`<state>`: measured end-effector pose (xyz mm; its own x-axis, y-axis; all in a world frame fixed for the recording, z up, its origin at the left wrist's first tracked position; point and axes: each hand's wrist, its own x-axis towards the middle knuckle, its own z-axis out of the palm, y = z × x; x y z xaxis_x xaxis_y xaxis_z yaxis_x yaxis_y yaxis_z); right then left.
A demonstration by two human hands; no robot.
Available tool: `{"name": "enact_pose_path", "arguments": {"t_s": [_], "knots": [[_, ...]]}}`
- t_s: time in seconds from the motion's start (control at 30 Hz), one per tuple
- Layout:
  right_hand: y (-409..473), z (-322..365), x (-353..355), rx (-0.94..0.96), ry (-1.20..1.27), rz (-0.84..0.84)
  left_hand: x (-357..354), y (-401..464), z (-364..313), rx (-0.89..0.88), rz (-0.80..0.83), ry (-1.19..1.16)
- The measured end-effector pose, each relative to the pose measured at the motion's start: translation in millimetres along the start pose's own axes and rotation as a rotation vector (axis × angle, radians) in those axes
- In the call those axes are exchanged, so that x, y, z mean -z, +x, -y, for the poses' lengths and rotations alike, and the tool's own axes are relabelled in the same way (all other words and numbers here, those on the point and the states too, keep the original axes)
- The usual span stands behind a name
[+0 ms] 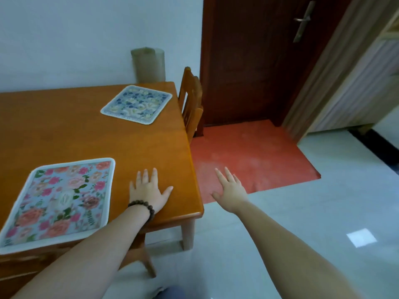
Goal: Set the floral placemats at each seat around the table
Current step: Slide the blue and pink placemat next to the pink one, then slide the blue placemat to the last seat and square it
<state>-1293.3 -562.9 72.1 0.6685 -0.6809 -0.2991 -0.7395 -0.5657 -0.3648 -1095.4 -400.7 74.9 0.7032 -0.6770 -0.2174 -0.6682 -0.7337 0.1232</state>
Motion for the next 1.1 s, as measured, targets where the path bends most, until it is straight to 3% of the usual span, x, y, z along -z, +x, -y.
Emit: {"name": "enact_pose_path", "arguments": {"t_s": [0.23, 0.43, 0.8, 1.1], "knots": [[57.8, -43.9, 64.5, 0.078, -0.033, -0.097, 20.6, 59.5, -92.7, -0.057, -0.099, -0.008], [169.3, -74.6, 119.5, 0.182, -0.045, -0.148, 20.9, 157.5, -148.1, -0.004, -0.162, -0.025], [363.5, -76.9, 198.9, 0.348, -0.083, 0.028, 58.0, 292.5, -206.7, 0.323, -0.173, -0.204], [477.3, -15.8, 225.3, 0.701, -0.187, 0.096, 74.5, 342.7, -197.8, 0.687, -0.220, -0.223]]}}
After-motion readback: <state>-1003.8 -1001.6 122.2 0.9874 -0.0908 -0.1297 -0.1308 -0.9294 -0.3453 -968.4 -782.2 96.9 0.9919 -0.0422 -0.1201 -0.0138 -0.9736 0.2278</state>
